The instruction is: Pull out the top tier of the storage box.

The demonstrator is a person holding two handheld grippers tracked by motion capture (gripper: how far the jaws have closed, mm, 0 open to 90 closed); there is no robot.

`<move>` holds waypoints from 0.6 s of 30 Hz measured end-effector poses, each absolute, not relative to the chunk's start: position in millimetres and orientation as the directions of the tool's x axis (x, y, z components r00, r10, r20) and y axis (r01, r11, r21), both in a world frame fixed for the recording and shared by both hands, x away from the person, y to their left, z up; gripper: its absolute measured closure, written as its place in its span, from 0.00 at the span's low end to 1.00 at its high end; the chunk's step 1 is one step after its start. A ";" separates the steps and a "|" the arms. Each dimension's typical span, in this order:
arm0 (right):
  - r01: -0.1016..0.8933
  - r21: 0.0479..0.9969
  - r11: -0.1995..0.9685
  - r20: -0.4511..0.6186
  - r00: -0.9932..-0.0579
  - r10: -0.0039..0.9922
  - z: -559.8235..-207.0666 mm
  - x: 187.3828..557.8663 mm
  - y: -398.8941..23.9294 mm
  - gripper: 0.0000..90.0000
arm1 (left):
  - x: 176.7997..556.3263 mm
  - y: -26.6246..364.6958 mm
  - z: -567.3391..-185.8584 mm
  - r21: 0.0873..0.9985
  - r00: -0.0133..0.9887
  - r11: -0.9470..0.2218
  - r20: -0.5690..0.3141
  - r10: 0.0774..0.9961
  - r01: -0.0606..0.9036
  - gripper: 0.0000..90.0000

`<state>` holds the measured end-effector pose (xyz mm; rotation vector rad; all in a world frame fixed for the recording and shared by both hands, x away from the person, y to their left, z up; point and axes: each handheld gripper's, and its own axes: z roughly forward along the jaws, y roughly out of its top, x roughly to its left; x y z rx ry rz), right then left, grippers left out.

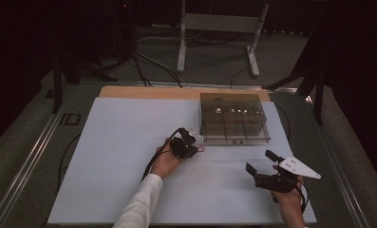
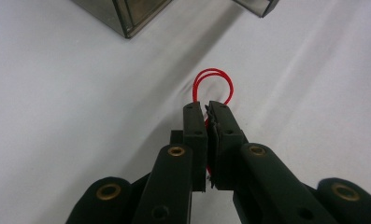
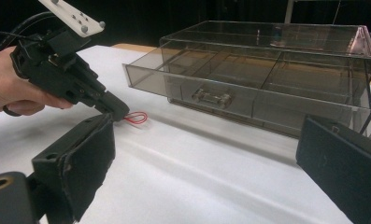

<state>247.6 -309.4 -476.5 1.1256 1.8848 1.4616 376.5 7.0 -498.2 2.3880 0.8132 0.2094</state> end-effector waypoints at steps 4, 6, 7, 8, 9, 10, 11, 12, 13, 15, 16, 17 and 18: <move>0.304 0.949 0.083 0.098 -0.534 0.840 -476.5 247.6 -309.5 0.05 | 376.7 8.3 -495.9 0.588 0.802 -0.634 -0.041 0.596 0.502 0.99; 0.303 0.949 0.083 0.097 -0.533 0.840 -476.5 247.6 -309.6 0.05 | 376.5 8.6 -495.0 0.590 0.801 -0.632 -0.044 0.597 0.503 0.99; 0.303 0.949 0.081 0.098 -0.533 0.840 -476.5 247.6 -309.6 0.05 | 376.4 8.6 -494.6 0.591 0.802 -0.631 -0.045 0.596 0.502 0.99; 0.304 0.949 0.082 0.098 -0.533 0.840 -476.4 247.5 -309.6 0.05 | 376.2 8.6 -494.1 0.591 0.802 -0.632 -0.044 0.595 0.501 0.99; 0.303 0.949 0.083 0.097 -0.533 0.841 -476.4 247.5 -309.7 0.05 | 376.0 8.5 -493.7 0.591 0.802 -0.632 -0.043 0.596 0.501 0.99; 0.304 0.949 0.082 0.098 -0.533 0.841 -476.4 247.5 -309.8 0.05 | 376.0 8.6 -493.2 0.591 0.803 -0.634 -0.042 0.594 0.500 0.99; 0.304 0.949 0.082 0.098 -0.532 0.841 -476.3 247.5 -309.8 0.05 | 376.1 8.7 -492.7 0.591 0.804 -0.635 -0.039 0.593 0.497 0.99; 0.304 0.949 0.082 0.098 -0.532 0.841 -476.3 247.4 -309.9 0.05 | 376.1 8.9 -492.2 0.591 0.805 -0.637 -0.037 0.592 0.496 0.99; 0.304 0.949 0.081 0.098 -0.532 0.841 -476.3 247.4 -309.9 0.05 | 375.9 8.9 -491.8 0.592 0.805 -0.636 -0.037 0.592 0.495 0.99; 0.304 0.949 0.082 0.098 -0.533 0.841 -476.3 247.4 -309.9 0.05 | 375.7 9.1 -491.0 0.594 0.804 -0.634 -0.038 0.593 0.496 0.99; 0.304 0.949 0.081 0.098 -0.533 0.841 -476.3 247.4 -309.9 0.05 | 375.7 9.3 -490.6 0.593 0.804 -0.635 -0.036 0.593 0.495 0.99; 0.304 0.949 0.082 0.098 -0.533 0.840 -476.3 247.4 -309.9 0.05 | 375.8 9.5 -490.1 0.593 0.805 -0.636 -0.034 0.592 0.493 0.99; 0.304 0.949 0.081 0.099 -0.533 0.840 -476.3 247.4 -309.8 0.05 | 375.9 9.9 -489.6 0.593 0.806 -0.638 -0.033 0.591 0.492 0.99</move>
